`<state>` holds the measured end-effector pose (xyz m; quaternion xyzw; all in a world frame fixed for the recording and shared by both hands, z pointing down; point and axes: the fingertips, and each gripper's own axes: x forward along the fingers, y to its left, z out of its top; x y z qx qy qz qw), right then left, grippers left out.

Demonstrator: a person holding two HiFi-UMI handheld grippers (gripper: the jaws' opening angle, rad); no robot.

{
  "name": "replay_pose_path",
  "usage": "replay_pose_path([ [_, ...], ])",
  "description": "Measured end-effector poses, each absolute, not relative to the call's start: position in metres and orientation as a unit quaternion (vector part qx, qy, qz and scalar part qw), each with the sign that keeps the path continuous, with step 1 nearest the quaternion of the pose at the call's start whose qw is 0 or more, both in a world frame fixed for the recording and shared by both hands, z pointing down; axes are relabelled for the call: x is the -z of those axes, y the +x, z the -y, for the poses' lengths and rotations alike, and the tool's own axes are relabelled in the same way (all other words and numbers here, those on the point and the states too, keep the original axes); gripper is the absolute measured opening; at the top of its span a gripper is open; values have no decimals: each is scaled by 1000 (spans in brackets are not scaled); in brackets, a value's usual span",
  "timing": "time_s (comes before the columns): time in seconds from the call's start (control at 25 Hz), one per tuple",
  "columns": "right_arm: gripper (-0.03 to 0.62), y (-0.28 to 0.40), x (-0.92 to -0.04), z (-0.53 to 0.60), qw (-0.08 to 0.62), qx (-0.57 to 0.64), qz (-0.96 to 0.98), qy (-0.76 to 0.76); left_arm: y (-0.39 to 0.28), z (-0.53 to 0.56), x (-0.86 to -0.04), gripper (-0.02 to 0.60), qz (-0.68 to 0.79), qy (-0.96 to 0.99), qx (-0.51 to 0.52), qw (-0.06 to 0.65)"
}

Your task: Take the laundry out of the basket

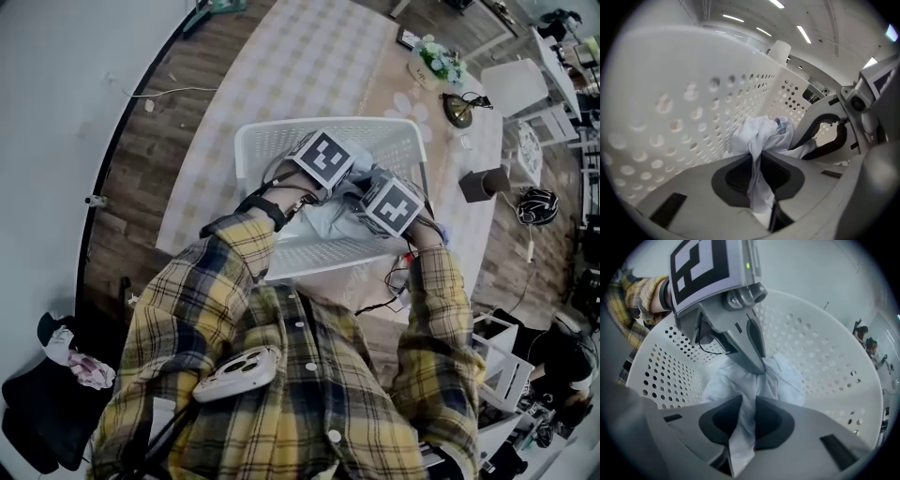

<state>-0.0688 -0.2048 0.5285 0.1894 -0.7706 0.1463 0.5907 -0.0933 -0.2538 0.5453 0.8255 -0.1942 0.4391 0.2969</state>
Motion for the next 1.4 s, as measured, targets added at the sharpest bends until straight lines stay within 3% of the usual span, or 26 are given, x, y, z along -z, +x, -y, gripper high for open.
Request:
replay_pose_path([
  [0.76,100,-62,-363,192,385,-81,850,350,-91,236,-357,83,230,908,-287,202],
  [1.04,98,-15,-294,163,319,-40,854,408,-44,200,-286,83,213,937,-229,152],
  [1.4,98,63,-244,117,287,-11,837,465,34,149,-238,81,168,960,-188,121],
])
